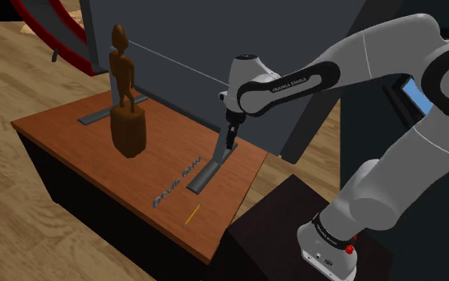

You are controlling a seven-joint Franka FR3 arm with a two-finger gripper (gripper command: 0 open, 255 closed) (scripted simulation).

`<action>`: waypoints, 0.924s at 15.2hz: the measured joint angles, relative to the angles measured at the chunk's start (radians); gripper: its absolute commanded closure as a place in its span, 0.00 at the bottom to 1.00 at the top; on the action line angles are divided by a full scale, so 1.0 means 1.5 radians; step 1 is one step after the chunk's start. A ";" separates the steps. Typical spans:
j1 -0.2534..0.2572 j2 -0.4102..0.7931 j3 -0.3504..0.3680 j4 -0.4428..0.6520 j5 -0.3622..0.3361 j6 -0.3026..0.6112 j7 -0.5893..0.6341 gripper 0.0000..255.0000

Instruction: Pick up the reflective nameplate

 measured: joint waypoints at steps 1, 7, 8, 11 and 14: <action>0.004 0.029 0.004 0.021 -0.003 0.007 -0.003 0.00; 0.026 0.184 0.023 0.103 -0.031 0.070 -0.021 0.00; 0.028 0.205 0.024 0.114 -0.037 0.079 -0.026 0.00; 0.043 0.279 0.031 0.166 -0.054 0.095 -0.033 0.00; 0.057 0.349 0.036 0.214 -0.072 0.111 -0.043 0.00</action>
